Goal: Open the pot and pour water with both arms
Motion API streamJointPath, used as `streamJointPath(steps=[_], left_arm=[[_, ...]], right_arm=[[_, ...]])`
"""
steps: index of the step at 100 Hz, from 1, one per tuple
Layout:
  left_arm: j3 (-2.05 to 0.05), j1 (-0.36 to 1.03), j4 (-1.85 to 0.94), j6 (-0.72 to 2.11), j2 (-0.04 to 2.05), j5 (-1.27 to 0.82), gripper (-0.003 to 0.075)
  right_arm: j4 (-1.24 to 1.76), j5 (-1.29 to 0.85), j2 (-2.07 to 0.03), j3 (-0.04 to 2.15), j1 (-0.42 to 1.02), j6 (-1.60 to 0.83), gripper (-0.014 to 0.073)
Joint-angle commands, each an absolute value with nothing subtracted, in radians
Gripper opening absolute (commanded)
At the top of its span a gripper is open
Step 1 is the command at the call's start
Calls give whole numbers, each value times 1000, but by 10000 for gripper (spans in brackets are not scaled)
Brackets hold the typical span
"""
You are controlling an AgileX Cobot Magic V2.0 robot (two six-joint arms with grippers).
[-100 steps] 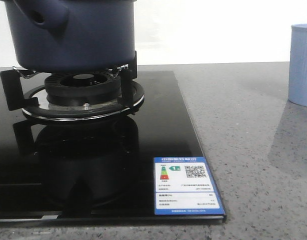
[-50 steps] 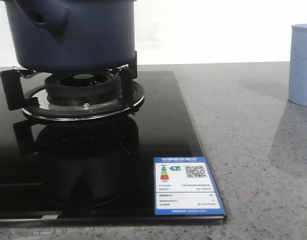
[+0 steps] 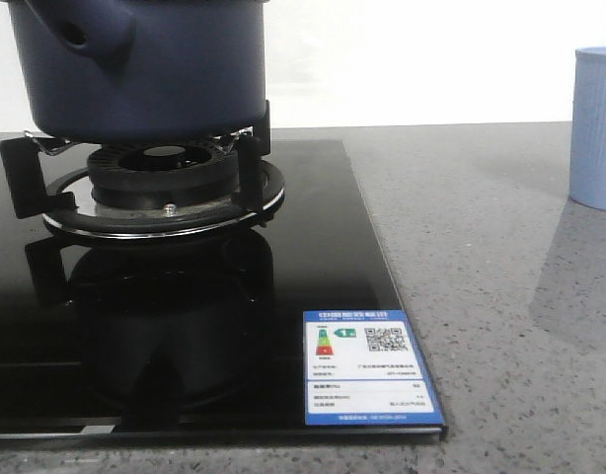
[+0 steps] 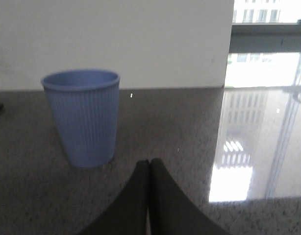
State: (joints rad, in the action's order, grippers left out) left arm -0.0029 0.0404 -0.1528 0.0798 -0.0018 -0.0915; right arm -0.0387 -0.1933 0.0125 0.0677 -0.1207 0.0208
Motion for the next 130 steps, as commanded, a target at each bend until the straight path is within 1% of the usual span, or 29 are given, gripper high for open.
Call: streamJointPath(steps=[1, 14, 30, 34, 130], left_arm=[[13, 48, -164, 72, -29, -17, -16], [13, 48, -164, 72, -29, -17, -16], [13, 48, -164, 72, -29, -17, -16], [13, 48, -164, 72, -29, -17, -16], [13, 48, -164, 72, -29, -17, -16]], right_arm=[[65, -155, 20, 87, -120, -108, -53], [58, -83, 22, 45, -120, -108, -53], [56, -49, 29, -27, -120, -75, -53], [56, -72, 29, -28, -120, -70, -53], [54, -69, 29, -28, -119, -70, -53]])
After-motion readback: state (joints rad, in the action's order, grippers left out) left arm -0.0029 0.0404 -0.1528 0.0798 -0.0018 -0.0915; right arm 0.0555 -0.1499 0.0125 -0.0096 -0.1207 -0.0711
